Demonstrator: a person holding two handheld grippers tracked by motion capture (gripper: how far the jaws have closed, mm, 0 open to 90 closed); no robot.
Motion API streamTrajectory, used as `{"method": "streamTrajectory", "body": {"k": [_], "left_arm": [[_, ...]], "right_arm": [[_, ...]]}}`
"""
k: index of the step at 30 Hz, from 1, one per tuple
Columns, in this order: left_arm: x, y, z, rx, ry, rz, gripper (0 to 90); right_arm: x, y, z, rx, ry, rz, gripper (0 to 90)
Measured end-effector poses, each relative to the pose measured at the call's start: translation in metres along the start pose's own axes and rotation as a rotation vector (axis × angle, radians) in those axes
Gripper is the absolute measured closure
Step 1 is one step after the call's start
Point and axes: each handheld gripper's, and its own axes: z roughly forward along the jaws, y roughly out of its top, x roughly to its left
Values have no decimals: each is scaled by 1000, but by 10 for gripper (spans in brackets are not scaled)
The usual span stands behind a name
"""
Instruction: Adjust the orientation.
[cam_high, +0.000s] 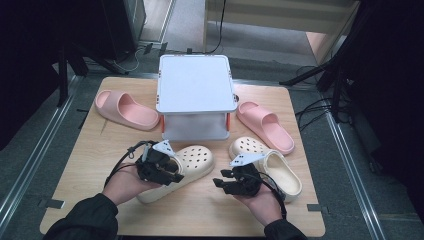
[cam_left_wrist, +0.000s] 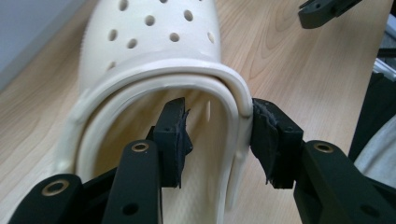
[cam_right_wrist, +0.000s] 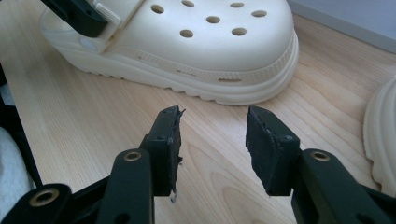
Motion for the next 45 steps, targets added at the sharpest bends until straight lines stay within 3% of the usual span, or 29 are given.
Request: {"method": "streamTrajectory", "body": {"k": [5,12,14,18,22,27,32,37,45], "left_arm": [[5,-7,-15,-3,-10,12,619],[22,-14,-38,-44,30,-23,799],[30,-19,-41,-50,42,-60,855],[46,-27,-41,-46,65,-110,889],[59,-36,-38,-57,104,-124,880],[71,-44,-25,-32,96,-180,870],[69,-45,-16,-3,100,-179,880],[67,-50,-17,-9,87,-208,884],[58,-55,-19,8,59,-199,892]], "right_arm": [[1,3,4,-14,-2,0,609],[6,12,14,-11,4,10,734],[7,14,17,-7,9,9,774],[8,16,24,-7,9,16,859],[10,16,33,14,18,25,900],[14,19,45,45,27,2,900],[15,21,53,68,24,-17,880],[12,22,56,73,25,-24,881],[10,25,58,91,30,-29,891]]}}
